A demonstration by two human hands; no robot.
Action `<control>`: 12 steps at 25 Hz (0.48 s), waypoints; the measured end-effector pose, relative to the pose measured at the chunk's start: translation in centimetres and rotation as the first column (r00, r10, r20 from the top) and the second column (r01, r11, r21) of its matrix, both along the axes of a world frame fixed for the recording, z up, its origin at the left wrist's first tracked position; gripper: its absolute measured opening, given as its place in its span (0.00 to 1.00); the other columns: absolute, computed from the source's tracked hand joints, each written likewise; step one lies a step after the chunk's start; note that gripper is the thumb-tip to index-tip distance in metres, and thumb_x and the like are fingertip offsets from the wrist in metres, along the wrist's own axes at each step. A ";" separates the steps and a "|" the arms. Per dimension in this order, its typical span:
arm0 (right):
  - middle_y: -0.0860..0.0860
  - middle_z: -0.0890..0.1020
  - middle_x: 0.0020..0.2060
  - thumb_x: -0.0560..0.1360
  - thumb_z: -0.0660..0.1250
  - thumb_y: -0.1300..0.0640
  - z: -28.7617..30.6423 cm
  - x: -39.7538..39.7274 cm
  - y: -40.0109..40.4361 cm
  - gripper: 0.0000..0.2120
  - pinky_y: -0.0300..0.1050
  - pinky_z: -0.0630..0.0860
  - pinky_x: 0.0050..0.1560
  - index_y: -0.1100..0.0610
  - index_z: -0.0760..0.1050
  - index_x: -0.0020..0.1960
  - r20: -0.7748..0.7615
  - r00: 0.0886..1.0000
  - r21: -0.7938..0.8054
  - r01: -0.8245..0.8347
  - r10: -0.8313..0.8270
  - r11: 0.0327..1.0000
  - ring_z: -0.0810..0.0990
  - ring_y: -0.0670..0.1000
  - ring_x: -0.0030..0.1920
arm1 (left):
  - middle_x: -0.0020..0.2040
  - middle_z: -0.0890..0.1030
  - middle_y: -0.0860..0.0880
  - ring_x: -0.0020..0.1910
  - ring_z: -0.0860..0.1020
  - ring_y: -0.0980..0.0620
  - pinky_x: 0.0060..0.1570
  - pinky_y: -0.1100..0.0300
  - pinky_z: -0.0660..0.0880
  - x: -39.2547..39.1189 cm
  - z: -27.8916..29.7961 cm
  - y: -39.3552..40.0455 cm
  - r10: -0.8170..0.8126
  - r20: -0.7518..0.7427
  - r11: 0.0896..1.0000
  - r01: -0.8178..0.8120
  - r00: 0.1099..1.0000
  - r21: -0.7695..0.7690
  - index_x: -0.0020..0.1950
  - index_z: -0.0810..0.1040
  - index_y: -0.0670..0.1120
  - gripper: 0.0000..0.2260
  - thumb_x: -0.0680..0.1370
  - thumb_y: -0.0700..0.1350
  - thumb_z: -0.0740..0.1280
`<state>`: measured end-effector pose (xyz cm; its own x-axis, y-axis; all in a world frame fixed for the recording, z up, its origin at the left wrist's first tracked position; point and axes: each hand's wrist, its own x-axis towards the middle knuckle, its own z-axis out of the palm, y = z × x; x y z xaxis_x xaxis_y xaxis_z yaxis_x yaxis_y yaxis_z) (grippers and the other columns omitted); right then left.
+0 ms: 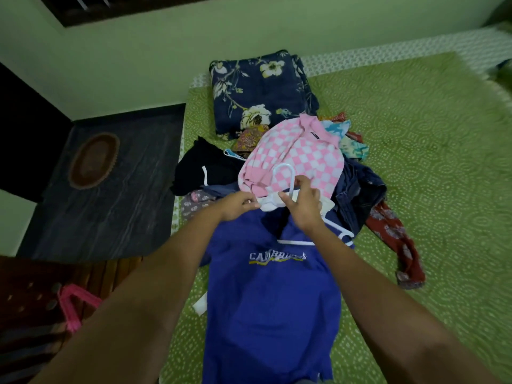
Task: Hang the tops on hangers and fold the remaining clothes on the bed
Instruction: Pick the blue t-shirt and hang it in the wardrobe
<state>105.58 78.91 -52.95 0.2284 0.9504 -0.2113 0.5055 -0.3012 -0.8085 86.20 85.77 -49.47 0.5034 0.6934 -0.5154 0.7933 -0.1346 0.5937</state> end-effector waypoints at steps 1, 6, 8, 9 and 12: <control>0.53 0.71 0.55 0.78 0.64 0.47 1.1 -0.5 -1.6 0.19 0.53 0.67 0.53 0.58 0.68 0.61 0.148 0.985 0.074 0.073 -0.083 0.995 0.68 0.54 0.54 | 0.36 0.69 0.49 0.36 0.66 0.53 0.40 0.57 0.63 0.4 1.0 -0.9 -0.021 0.015 1.000 0.021 1.000 0.009 0.39 0.72 0.50 0.10 0.80 0.48 0.64; 0.58 0.71 0.51 0.76 0.68 0.54 5.6 -2.8 -8.7 0.19 0.49 0.67 0.51 0.64 0.67 0.60 0.153 0.927 0.370 0.268 -0.343 0.890 0.71 0.58 0.52 | 0.44 0.76 0.44 0.45 0.73 0.46 0.42 0.57 0.64 1.3 7.3 -4.2 -0.120 0.055 0.974 0.106 0.991 0.202 0.49 0.76 0.42 0.08 0.81 0.47 0.63; 0.54 0.70 0.47 0.75 0.69 0.54 7.5 -4.5 -10.0 0.16 0.50 0.68 0.48 0.61 0.69 0.55 0.102 0.971 0.325 0.174 -0.217 0.930 0.70 0.54 0.47 | 0.44 0.76 0.44 0.44 0.72 0.47 0.40 0.57 0.63 1.7 10.3 -5.5 -0.157 0.104 0.949 0.120 0.982 0.292 0.47 0.75 0.42 0.08 0.81 0.47 0.63; 0.51 0.70 0.45 0.75 0.68 0.52 8.4 -5.6 -10.4 0.13 0.50 0.68 0.46 0.59 0.69 0.52 0.133 0.983 0.303 0.084 -0.129 0.949 0.69 0.52 0.45 | 0.46 0.78 0.43 0.45 0.73 0.47 0.41 0.57 0.64 2.0 11.8 -6.2 -0.192 0.113 0.934 0.146 0.975 0.326 0.49 0.76 0.41 0.09 0.80 0.47 0.64; 0.48 0.70 0.40 0.77 0.66 0.52 11.6 -8.1 -12.4 0.09 0.44 0.63 0.40 0.55 0.68 0.47 0.019 0.993 0.354 0.104 -0.119 0.929 0.69 0.49 0.41 | 0.51 0.79 0.42 0.47 0.72 0.49 0.42 0.58 0.63 2.6 15.9 -8.8 -0.295 0.065 0.872 0.241 0.953 0.427 0.54 0.77 0.40 0.11 0.79 0.47 0.65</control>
<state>97.46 66.50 -41.37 0.3386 0.9300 0.1432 0.5190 -0.0577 -0.8528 88.76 76.96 -33.53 0.7411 0.6575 -0.1360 0.6153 -0.5840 0.5295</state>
